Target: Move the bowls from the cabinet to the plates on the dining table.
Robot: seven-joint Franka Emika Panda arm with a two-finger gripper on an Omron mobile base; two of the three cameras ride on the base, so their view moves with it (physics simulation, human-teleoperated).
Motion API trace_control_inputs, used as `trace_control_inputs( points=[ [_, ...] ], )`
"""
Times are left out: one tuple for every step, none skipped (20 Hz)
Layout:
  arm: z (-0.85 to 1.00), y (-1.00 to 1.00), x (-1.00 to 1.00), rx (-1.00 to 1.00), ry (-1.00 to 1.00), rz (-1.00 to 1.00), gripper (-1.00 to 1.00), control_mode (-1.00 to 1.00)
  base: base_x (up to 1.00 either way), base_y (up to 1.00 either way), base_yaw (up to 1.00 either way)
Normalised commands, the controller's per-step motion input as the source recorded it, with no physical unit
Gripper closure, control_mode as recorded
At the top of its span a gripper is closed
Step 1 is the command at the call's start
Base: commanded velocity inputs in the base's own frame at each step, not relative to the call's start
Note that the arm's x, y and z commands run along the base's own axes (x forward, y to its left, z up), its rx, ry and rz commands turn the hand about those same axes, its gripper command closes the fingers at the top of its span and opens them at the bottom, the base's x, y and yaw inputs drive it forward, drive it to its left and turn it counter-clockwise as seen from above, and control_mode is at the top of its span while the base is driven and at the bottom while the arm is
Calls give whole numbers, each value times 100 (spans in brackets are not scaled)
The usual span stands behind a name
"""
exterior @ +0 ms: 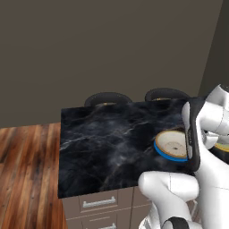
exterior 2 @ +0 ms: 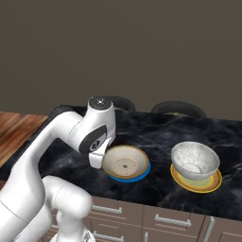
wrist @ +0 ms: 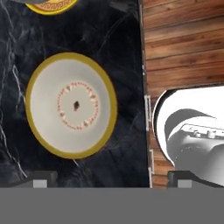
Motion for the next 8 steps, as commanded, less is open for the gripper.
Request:
trace_control_inputs(
  points=[
    [36,10,-8,2,-1,0,-100,-100,0,0,0],
    [35,8,-11,1,-2,0,-100,-100,0,0,0],
    [35,7,-14,0,-3,0,-100,-100,0,0,0],
    [32,7,-15,0,-4,0,-100,-100,0,0,0],
    [22,10,-18,0,-5,-1,-100,-100,0,0,0],
    [21,9,-19,0,-6,-2,-100,-100,0,0,0],
    [22,8,-21,0,-7,-3,-100,-100,0,0,0],
    [22,8,-21,0,-8,-3,-100,-100,0,0,0]
  ],
)
